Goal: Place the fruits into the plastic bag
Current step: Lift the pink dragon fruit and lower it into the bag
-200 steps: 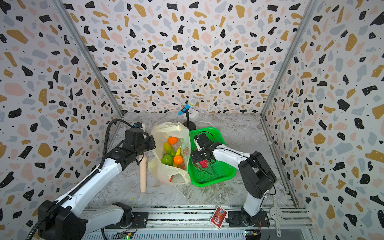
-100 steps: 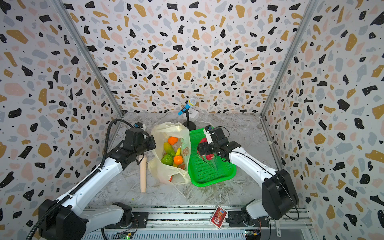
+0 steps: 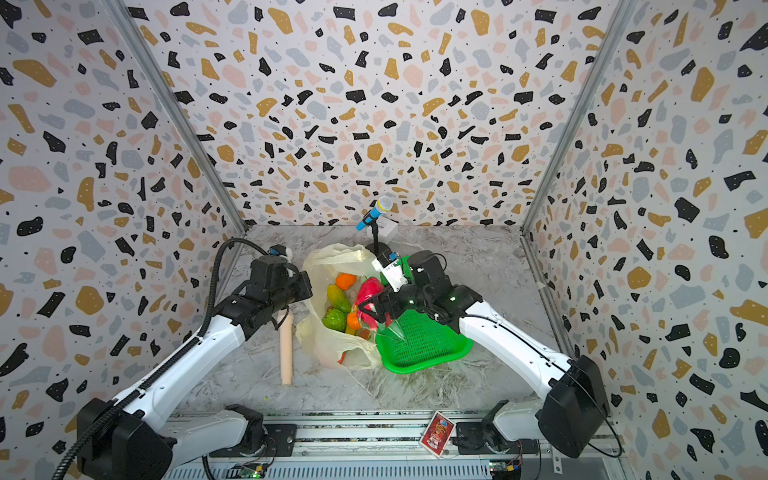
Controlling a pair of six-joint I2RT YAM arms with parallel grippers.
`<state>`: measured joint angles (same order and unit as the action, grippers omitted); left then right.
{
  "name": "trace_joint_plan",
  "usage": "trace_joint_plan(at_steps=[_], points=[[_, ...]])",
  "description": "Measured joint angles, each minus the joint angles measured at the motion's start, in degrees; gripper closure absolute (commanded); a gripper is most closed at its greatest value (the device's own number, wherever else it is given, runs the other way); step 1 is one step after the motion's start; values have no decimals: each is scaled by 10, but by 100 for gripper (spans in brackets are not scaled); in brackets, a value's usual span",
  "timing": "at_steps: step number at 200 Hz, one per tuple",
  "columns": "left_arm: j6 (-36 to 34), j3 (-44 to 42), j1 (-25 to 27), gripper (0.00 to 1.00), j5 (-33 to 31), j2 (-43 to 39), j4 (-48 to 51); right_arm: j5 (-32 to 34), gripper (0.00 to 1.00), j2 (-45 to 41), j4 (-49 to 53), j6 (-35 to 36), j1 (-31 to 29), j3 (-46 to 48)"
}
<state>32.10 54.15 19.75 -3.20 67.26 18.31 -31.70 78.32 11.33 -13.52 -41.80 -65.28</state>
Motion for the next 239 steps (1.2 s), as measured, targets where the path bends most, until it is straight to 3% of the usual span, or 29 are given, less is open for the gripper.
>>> trace_joint_plan(at_steps=[41,112,123,155,184,239], points=[[0,0,0,100,7,-1,0,-23,66,95,-94,-62,-23,-36],[-5,0,0,100,17,-16,-2,100,57,241,-182,-196,-26,-87],[-6,0,0,100,17,-16,-2,107,50,268,-182,-207,-26,-110],[-6,0,0,100,16,-16,-2,108,15,330,-180,-221,-25,-176],[-6,0,0,100,11,-16,-2,105,0,332,-170,-218,-26,-186],[-6,0,0,100,7,-9,-2,96,1,308,-115,-161,-26,-218]])
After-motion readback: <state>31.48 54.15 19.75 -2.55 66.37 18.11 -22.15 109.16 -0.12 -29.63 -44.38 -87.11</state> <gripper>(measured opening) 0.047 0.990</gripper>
